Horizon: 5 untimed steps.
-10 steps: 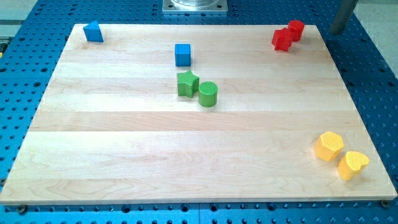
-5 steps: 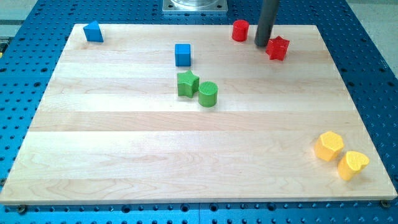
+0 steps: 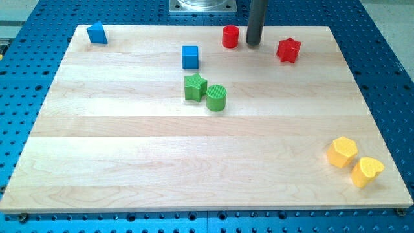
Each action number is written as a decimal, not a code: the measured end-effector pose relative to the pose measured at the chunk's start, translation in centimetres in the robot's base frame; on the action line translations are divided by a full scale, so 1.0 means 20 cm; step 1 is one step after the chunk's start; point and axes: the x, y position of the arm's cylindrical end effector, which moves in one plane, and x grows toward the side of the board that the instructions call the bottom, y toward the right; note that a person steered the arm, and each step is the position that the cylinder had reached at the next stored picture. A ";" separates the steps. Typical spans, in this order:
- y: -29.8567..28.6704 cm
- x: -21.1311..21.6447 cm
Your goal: Drag the red circle to the top center of the board
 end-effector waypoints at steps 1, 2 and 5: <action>-0.20 -0.01; -0.39 0.02; -0.39 0.05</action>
